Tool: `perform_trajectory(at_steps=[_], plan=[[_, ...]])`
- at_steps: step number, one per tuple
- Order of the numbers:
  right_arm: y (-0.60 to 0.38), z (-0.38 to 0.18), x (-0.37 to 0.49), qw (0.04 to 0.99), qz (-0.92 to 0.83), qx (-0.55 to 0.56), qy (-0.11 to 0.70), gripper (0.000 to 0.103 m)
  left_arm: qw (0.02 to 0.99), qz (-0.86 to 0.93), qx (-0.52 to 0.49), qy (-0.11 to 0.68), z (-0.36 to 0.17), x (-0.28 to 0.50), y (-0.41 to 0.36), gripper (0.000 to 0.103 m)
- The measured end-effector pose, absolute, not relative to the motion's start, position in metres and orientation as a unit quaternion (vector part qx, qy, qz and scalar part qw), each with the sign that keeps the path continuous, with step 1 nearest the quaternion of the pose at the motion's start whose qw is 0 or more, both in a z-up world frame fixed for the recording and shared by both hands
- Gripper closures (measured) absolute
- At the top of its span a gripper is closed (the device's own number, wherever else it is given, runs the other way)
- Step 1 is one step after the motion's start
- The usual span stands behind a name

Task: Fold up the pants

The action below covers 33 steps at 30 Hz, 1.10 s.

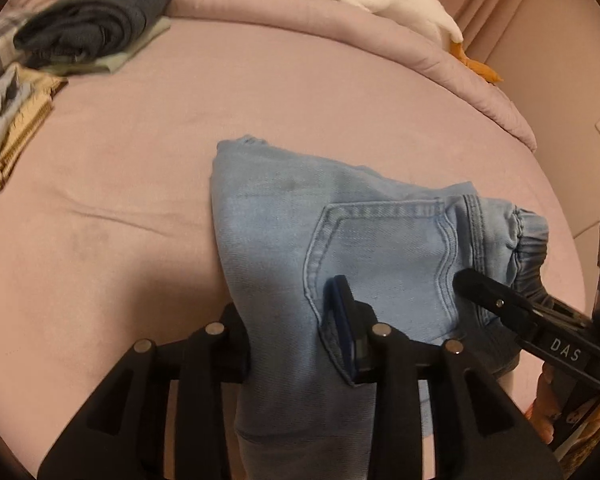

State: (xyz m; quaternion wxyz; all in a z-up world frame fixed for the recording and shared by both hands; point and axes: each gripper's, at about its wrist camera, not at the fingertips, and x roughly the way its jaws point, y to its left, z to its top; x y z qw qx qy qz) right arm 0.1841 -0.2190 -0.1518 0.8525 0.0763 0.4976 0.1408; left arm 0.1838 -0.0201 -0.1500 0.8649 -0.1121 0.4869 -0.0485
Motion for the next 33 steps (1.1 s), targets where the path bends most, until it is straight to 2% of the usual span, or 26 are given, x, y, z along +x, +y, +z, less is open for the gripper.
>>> perform_trajectory(at_steps=[4, 6, 8, 11, 13, 16, 19, 23, 33], plan=[[-0.222, -0.151, 0.181, 0.853, 0.142, 0.078, 0.496, 0.045, 0.864, -0.031, -0.107, 0.492, -0.147, 0.181, -0.019, 0.063], [-0.225, -0.149, 0.179, 0.853, 0.142, 0.080, 0.496, 0.043, 0.867, -0.020, -0.098, 0.488, -0.138, 0.174, -0.019, 0.065], [-0.226, -0.147, 0.178, 0.853, 0.135, 0.066, 0.499, 0.036, 0.872, -0.015, -0.086, 0.481, -0.127, 0.162, -0.020, 0.063], [-0.228, -0.133, 0.165, 0.863, 0.129, 0.041, 0.487, 0.035, 0.885, -0.015, -0.086, 0.457, -0.104, 0.142, -0.017, 0.041], [-0.230, -0.118, 0.154, 0.873, 0.129, 0.029, 0.469, 0.028, 0.898, -0.017, -0.087, 0.432, -0.082, 0.126, -0.015, 0.030], [-0.230, -0.087, 0.128, 0.899, 0.133, 0.003, 0.418, 0.013, 0.917, -0.023, -0.064, 0.393, -0.052, 0.105, -0.020, 0.019], [-0.227, -0.060, 0.102, 0.916, 0.138, -0.029, 0.376, 0.012, 0.932, -0.010, -0.054, 0.357, -0.028, 0.082, -0.021, 0.007], [-0.226, -0.038, 0.079, 0.930, 0.142, -0.035, 0.337, 0.009, 0.941, -0.007, -0.053, 0.333, -0.011, 0.060, -0.021, 0.001], [-0.228, -0.031, 0.057, 0.933, 0.131, 0.012, 0.334, 0.008, 0.934, -0.001, -0.050, 0.353, -0.017, 0.036, -0.023, 0.001]])
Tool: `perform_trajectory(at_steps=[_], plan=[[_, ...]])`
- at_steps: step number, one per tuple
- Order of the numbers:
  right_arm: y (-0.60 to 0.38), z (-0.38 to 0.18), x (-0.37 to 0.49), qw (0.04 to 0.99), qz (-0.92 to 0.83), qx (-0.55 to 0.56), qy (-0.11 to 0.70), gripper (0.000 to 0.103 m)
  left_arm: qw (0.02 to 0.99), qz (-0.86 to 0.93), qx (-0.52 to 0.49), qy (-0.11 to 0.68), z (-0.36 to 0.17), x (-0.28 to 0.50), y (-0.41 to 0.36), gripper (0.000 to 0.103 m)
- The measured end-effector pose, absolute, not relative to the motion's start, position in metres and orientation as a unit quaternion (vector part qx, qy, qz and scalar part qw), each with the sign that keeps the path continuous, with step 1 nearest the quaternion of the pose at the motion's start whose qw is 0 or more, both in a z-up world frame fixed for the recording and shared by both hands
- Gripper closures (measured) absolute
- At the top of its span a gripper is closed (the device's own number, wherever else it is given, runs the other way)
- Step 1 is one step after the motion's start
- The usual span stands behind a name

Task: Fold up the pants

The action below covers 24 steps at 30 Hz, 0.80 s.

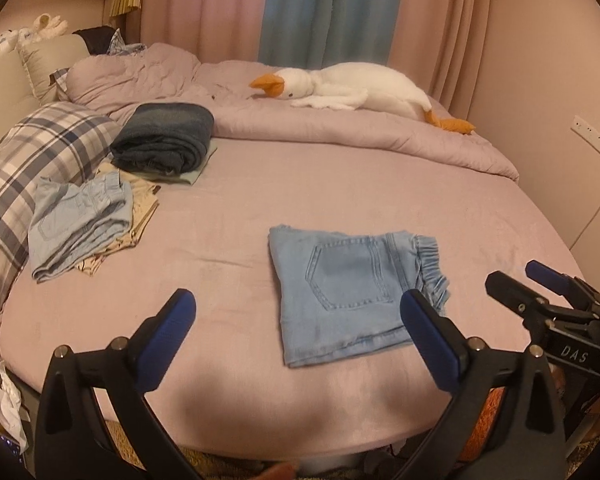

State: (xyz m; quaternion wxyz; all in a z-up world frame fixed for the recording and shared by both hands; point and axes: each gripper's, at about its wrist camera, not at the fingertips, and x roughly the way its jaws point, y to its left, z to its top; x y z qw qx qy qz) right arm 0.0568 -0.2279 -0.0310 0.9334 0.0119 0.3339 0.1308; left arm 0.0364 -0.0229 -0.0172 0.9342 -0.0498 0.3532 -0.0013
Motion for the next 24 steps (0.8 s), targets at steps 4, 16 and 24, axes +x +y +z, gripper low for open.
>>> perform_trajectory(at_steps=[4, 16, 24], plan=[[-0.230, -0.036, 0.056, 0.932, 0.114, 0.012, 0.343, 0.008, 0.926, -0.002, -0.052, 0.373, -0.027, 0.037, -0.022, 0.001], [-0.235, -0.047, 0.054, 0.926, 0.089, 0.018, 0.366, 0.008, 0.916, -0.011, -0.053, 0.397, -0.036, 0.035, -0.027, 0.001], [-0.236, -0.050, 0.054, 0.922, 0.088, 0.019, 0.376, 0.008, 0.916, -0.010, -0.054, 0.397, -0.035, 0.035, -0.029, 0.001]])
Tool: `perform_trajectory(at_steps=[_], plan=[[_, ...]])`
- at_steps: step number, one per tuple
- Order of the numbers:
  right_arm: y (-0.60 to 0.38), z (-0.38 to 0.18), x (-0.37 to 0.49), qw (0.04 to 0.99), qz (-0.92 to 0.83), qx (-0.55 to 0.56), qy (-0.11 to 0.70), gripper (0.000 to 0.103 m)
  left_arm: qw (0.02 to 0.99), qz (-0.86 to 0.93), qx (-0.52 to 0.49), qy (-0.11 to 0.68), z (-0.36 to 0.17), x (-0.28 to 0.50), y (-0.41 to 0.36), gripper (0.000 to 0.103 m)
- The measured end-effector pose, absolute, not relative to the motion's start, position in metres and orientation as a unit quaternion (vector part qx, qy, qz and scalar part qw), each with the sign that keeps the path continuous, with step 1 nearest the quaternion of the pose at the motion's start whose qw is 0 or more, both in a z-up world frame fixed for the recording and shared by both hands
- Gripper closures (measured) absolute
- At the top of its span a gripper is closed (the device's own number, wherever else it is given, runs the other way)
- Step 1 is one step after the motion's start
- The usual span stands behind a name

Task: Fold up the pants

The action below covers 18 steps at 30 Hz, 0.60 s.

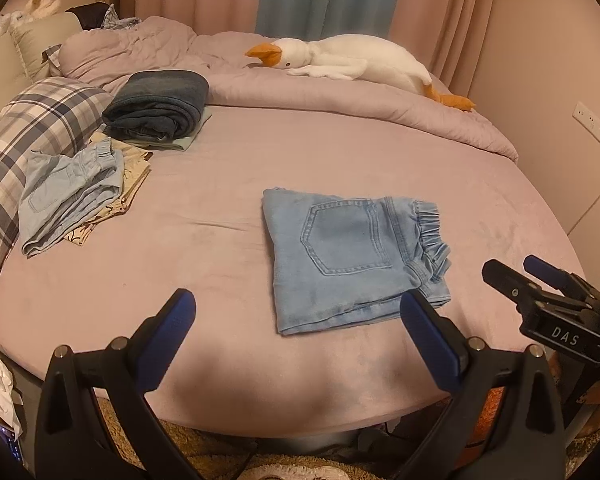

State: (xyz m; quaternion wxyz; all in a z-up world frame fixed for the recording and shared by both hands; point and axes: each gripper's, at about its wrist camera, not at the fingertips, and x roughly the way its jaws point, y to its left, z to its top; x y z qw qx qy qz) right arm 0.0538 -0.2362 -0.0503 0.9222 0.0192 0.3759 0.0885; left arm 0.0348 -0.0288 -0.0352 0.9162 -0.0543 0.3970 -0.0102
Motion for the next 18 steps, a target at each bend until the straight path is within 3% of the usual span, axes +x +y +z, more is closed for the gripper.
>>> perform_trajectory(at_steps=[18], plan=[[-0.2394, -0.0552, 0.0535, 0.917, 0.086, 0.023, 0.389, 0.008, 0.916, -0.013, -0.050, 0.398, -0.0351, 0.0331, -0.0347, 0.001]])
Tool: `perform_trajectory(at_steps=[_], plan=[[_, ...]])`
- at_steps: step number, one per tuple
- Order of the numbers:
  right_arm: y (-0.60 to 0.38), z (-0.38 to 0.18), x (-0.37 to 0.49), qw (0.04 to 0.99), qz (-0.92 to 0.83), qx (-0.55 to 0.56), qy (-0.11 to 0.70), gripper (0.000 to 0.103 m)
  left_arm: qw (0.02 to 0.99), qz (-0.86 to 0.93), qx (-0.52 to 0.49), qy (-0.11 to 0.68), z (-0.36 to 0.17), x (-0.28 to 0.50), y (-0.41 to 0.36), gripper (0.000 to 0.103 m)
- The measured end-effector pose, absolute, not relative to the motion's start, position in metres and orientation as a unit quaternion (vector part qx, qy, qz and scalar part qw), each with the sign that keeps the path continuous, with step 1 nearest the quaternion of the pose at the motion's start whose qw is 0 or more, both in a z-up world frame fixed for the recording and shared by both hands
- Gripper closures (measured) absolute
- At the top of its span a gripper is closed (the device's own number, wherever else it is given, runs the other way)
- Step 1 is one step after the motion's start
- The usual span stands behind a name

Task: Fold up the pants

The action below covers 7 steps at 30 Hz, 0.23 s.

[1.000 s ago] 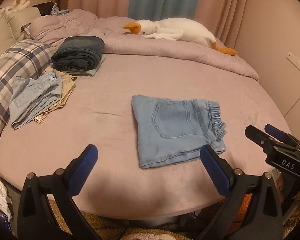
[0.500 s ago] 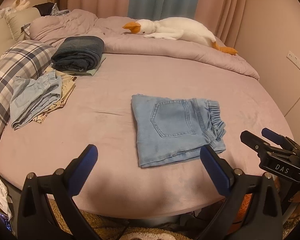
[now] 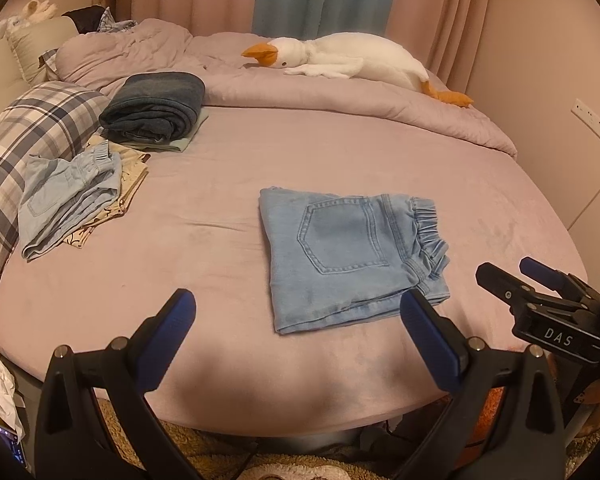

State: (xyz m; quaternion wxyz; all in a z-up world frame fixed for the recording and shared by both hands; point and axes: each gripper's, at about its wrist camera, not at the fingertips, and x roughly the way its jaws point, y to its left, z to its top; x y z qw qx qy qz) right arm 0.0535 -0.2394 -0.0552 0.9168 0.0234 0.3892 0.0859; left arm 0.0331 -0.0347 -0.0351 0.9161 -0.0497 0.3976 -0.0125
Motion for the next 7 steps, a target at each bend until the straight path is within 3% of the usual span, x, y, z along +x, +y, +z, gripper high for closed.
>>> perform_trajectory(at_steps=[7], plan=[[-0.2397, -0.0560, 0.0537, 0.916, 0.083, 0.021, 0.392, 0.008, 0.916, -0.017, -0.049, 0.397, -0.0346, 0.0336, -0.0355, 0.001]])
